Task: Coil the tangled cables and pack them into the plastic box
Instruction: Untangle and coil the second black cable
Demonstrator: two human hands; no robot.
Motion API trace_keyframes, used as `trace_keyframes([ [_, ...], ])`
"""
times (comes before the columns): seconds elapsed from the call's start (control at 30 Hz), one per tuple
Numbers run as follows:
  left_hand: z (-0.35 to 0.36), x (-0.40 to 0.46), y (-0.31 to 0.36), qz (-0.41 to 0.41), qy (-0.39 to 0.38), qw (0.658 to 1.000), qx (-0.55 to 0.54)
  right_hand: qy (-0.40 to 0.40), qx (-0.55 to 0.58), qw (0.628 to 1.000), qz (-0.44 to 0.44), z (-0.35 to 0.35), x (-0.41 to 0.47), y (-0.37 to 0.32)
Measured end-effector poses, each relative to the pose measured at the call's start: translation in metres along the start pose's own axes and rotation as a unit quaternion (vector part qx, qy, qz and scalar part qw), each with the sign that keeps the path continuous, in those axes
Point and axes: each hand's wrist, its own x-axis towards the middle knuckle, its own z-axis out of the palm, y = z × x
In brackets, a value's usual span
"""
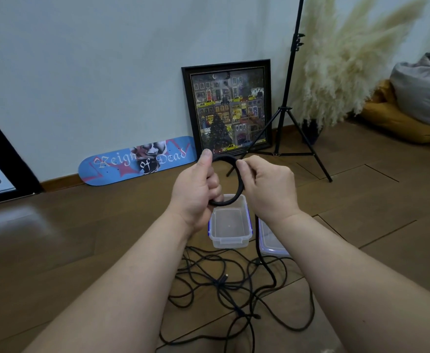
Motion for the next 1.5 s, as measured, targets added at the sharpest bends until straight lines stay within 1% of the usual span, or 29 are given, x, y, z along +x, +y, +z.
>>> trace_keyframes([
  [0.07,0.002,-0.001,-0.003,0.017,0.008,0.999,0.031,0.011,-0.065,0.998,-0.013,0.002,0.000,0.000],
  [0.1,0.002,-0.001,-0.005,0.024,0.013,0.999,0.040,0.003,-0.085,0.996,-0.018,0.002,0.000,-0.001],
  [0.17,0.003,-0.001,-0.007,0.032,0.021,0.998,0.049,-0.040,-0.091,0.995,-0.005,0.002,0.000,-0.002],
  [0.23,0.003,-0.001,-0.007,0.033,0.030,0.998,0.053,-0.084,-0.038,0.994,0.055,0.000,0.002,-0.002],
  [0.33,0.004,-0.001,-0.006,0.022,0.035,0.999,0.032,-0.120,0.103,0.976,0.146,-0.002,0.005,-0.003],
  [0.4,0.006,-0.002,-0.004,0.009,0.028,1.000,0.008,-0.151,0.165,0.961,0.160,-0.002,0.004,-0.004],
  [0.5,0.011,-0.001,-0.005,0.014,0.020,1.000,0.009,-0.172,0.189,0.954,0.158,0.000,0.000,-0.007],
  [0.53,0.013,-0.001,-0.008,0.030,0.027,0.998,0.038,-0.167,0.198,0.952,0.164,0.001,-0.001,-0.007],
  [0.57,0.013,-0.003,-0.012,0.058,0.037,0.993,0.093,-0.160,0.221,0.945,0.178,0.003,-0.001,-0.006],
  [0.6,0.013,-0.003,-0.016,0.092,0.046,0.981,0.162,-0.152,0.264,0.931,0.201,0.004,-0.002,-0.006],
  [0.63,0.011,-0.002,-0.019,0.122,0.052,0.965,0.224,-0.145,0.318,0.908,0.230,0.004,-0.002,-0.007],
  [0.67,0.010,-0.002,-0.020,0.141,0.054,0.952,0.265,-0.141,0.363,0.886,0.253,0.004,-0.002,-0.008],
  [0.7,0.008,-0.001,-0.019,0.146,0.050,0.945,0.290,-0.142,0.383,0.875,0.260,0.002,-0.001,-0.008],
  [0.73,0.005,0.001,-0.017,0.144,0.040,0.941,0.303,-0.144,0.385,0.876,0.253,0.001,0.001,-0.007],
  [0.8,0.000,0.002,-0.011,0.123,0.001,0.950,0.286,-0.150,0.389,0.879,0.233,-0.003,0.005,-0.004],
  [0.87,0.000,-0.001,-0.006,0.085,-0.033,0.969,0.228,-0.166,0.383,0.880,0.226,-0.005,0.008,-0.001],
  [0.93,0.002,-0.005,-0.001,0.046,-0.051,0.982,0.174,-0.188,0.360,0.886,0.225,-0.005,0.008,0.001],
  [1.07,0.000,-0.009,0.005,-0.024,-0.072,0.994,0.074,-0.204,0.342,0.894,0.206,-0.002,0.006,-0.002],
  [1.13,-0.001,-0.009,0.004,-0.029,-0.075,0.993,0.090,-0.201,0.326,0.903,0.192,-0.001,0.005,-0.003],
  [1.23,-0.001,-0.006,-0.004,0.020,-0.060,0.978,0.199,-0.190,0.322,0.905,0.202,-0.001,0.005,-0.004],
  [1.3,0.002,-0.005,-0.007,0.066,-0.041,0.969,0.236,-0.176,0.361,0.887,0.230,-0.001,0.006,-0.009],
  [1.37,0.005,-0.006,-0.007,0.100,-0.027,0.968,0.230,-0.157,0.427,0.848,0.272,0.000,0.007,-0.015],
  [1.43,0.008,-0.007,-0.006,0.108,-0.016,0.973,0.204,-0.148,0.479,0.810,0.303,0.000,0.007,-0.018],
  [1.5,0.010,-0.009,-0.006,0.098,-0.015,0.982,0.161,-0.156,0.505,0.787,0.317,0.000,0.006,-0.016],
])
